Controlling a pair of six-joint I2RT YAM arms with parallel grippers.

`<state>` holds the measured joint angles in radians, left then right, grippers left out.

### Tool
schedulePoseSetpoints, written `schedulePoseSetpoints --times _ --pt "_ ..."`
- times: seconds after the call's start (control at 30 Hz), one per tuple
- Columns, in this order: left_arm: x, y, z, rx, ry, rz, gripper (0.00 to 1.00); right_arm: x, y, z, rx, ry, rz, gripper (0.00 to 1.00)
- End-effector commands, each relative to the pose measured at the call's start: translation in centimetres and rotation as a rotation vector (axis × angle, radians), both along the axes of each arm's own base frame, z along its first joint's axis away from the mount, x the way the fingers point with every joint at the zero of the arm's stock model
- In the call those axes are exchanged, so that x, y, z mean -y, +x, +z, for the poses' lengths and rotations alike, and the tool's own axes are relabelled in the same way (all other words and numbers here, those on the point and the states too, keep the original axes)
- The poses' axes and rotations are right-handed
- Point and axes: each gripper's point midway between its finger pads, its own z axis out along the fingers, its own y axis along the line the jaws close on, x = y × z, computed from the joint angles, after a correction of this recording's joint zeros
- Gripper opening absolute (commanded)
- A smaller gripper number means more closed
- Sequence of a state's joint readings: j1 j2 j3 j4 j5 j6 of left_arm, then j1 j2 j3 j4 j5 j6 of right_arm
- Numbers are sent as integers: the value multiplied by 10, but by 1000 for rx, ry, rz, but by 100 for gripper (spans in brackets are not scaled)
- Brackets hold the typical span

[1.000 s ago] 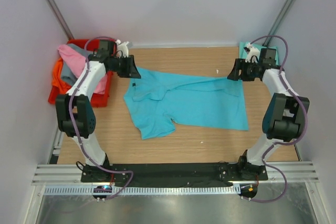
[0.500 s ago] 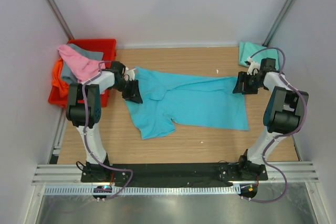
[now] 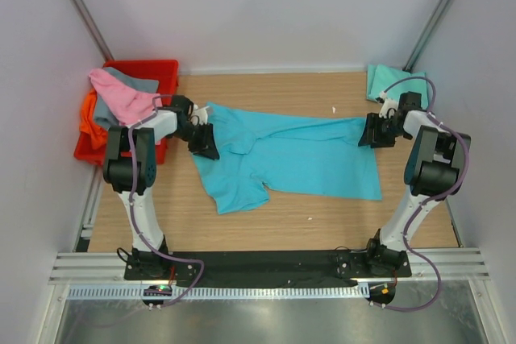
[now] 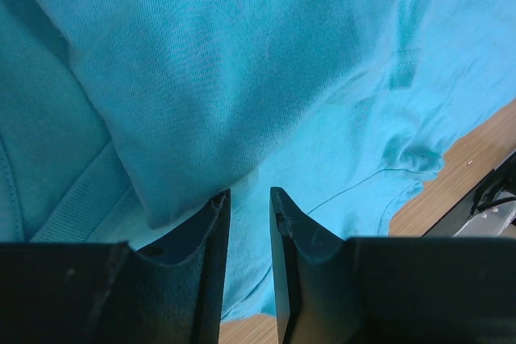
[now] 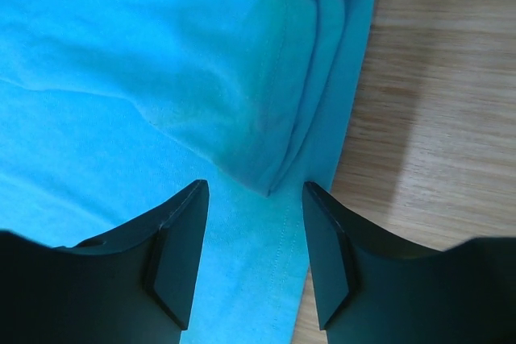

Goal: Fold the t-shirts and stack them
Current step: Fold the tshirt

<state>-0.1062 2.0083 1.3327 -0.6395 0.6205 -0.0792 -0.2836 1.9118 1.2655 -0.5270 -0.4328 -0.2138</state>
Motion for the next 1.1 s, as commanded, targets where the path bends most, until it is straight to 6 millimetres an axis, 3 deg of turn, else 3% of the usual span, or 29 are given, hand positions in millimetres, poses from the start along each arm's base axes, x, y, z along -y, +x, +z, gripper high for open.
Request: schedulePoseSetpoints --times 0.0,0.3,0.63,0.77,1.07 --pt "-2 7 -3 19 6 6 27 2 15 3 39 9 2 56" --pt "-2 6 -8 6 7 8 27 0 18 10 58 16 2 51" --pt "-1 6 -8 4 1 7 27 4 19 44 129 -23 -12 51" --pt "-2 6 -8 1 0 10 27 3 18 48 134 -18 -15 51" --pt "-1 6 -5 10 -4 6 27 0 15 30 88 8 -16 51"
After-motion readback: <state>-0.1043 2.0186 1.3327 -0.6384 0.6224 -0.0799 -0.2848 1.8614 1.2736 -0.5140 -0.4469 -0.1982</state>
